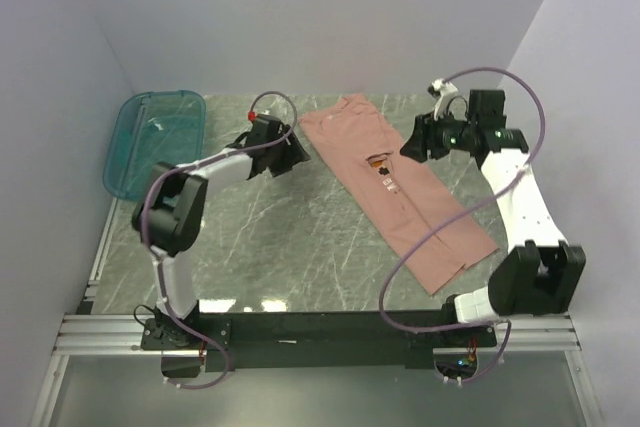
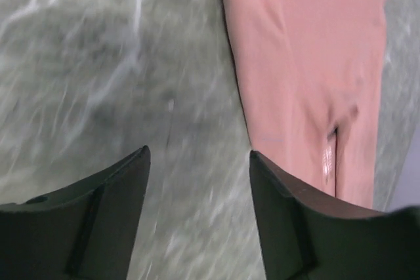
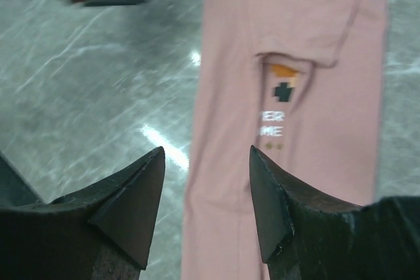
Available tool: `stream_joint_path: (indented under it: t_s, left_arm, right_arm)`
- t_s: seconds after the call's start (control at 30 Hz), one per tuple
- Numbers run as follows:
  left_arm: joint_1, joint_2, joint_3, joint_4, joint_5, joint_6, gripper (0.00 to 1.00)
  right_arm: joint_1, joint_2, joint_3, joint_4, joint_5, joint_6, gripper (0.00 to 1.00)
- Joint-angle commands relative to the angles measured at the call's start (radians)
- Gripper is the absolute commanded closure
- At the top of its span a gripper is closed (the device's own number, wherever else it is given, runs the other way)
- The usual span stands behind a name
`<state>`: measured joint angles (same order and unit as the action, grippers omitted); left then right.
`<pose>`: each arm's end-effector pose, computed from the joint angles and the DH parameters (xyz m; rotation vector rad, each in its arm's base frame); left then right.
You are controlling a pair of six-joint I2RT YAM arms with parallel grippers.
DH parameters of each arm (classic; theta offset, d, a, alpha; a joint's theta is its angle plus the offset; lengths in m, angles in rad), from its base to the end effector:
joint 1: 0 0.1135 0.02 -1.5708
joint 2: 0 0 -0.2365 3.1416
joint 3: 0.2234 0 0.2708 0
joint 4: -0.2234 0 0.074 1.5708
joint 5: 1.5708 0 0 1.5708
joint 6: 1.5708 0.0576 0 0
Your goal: Fold and stack the t-shirts
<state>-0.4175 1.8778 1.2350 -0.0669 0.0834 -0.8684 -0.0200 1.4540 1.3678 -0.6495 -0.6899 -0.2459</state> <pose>0.3989 -0.1822 0.1430 -0.4910 2.3466 -0.7401 0.3492 0.0297 0.3059 -0.5847 2.1044 0.6413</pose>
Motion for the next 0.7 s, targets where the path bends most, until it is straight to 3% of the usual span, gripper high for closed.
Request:
stream_joint_path:
  t_s: [0.0, 0.43, 0.57, 0.67]
  left_arm:
    - [-0.001, 0.133, 0.144, -0.02, -0.076, -0.119, 0.34]
    - [-0.007, 0.463, 0.564, -0.152, -0.123, -0.193, 0.51]
    - [0.005, 0.529, 0.65, -0.217, -0.125, -0.202, 0.65]
    - [0.017, 0.547, 0.678, -0.223, -0.108, -0.192, 0.82]
  right_arm:
    - [-0.005, -0.052, -0.16, 0.076, -0.106, -0.024, 0.39]
    - [-0.064, -0.067, -0.194, 0.073, -0.2, -0.044, 0.39]
    - [-0.075, -0.072, -0.191, 0.064, -0.223, -0.046, 0.39]
    - [-0.081, -0.076, -0.19, 0.059, -0.227, -0.052, 0.39]
